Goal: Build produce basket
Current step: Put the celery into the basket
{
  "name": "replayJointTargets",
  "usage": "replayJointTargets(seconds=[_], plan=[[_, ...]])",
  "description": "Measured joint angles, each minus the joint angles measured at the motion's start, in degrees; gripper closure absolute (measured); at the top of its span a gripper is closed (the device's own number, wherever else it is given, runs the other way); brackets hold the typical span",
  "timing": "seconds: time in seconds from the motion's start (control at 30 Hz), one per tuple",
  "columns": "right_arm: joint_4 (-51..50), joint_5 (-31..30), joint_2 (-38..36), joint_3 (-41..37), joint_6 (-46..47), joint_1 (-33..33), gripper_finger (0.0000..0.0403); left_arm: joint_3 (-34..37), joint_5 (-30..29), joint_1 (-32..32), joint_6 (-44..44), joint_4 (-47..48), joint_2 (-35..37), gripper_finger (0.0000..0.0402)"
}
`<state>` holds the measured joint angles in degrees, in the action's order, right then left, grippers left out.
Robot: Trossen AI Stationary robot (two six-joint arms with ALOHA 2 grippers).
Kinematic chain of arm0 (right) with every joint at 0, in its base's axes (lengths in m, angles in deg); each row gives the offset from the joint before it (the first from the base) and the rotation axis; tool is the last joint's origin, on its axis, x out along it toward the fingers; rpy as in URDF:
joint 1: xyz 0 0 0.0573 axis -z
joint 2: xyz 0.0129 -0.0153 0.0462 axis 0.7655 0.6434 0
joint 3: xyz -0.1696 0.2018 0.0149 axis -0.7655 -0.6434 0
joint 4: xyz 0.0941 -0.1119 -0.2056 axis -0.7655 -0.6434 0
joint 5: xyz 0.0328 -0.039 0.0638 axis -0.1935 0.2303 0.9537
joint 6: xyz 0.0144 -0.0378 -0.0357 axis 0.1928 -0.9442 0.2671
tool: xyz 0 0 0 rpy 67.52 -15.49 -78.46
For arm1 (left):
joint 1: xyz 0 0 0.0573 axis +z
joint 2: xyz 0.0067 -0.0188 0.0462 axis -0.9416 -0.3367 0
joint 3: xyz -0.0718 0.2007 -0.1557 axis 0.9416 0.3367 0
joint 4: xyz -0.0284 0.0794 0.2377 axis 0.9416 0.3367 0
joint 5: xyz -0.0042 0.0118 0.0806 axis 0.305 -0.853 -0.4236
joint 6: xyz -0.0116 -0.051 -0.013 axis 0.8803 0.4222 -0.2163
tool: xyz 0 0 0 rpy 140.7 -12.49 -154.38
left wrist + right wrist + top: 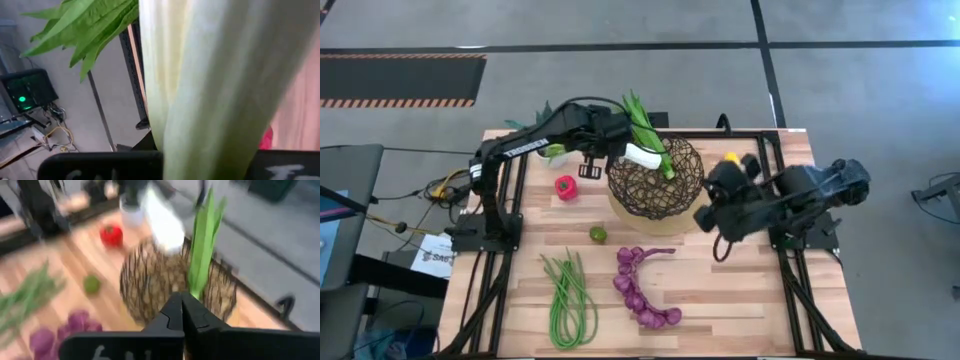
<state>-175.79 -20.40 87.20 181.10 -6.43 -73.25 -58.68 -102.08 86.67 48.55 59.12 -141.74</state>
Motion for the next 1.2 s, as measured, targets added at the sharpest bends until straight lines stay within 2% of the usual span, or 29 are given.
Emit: replayJointTargets(seconds=[0.17, 0.4, 0.5, 0.63, 0.77, 0.9, 1.1, 1.2], plan=[[-0.12, 2.91, -5.78, -14.41, 8.8, 0.14, 0.0402, 1.18, 0.07, 0.78, -1.13, 0.11, -0.4, 0.0392], [1.41, 13.84, -12.94, -38.65, 27.14, -1.91, 0.0402, 1.42, 0.15, 0.93, -1.46, 0.07, -0.37, 0.0392], [8.03, 16.5, -14.75, -47.91, 34.37, -6.23, 0.0403, 1.42, 0.63, 1.28, -1.88, 0.09, -0.37, 0.0392], [19.96, 16.62, -16.7, -56.06, 40.77, -12.39, 0.0403, 1.42, 1.03, 3.13, -3.77, 0.07, -0.44, 0.0392], [27.32, 14.61, -15.73, -59.37, 43.3, -16.24, 0.0403, 1.4, 0.03, 6.21, -7.58, 0.06, -2.84, 0.0393], [29.89, 14.05, -13.73, -59.54, 43.33, -17.64, 0.0403, 1.42, -1.09, 8.42, -11.51, 0.06, -7.39, 0.0393], [32.19, 13.12, -12.38, -59.51, 42.87, -18.14, 0.0403, 1.46, -11.55, 9.05, -12.37, 0.03, -14.37, 0.0394], [32.21, 13.02, -12.44, -59.51, 42.71, -18.36, 0.0403, 1.46, -13.56, 8.8, -12.37, 0.04, -17.38, 0.0394]])
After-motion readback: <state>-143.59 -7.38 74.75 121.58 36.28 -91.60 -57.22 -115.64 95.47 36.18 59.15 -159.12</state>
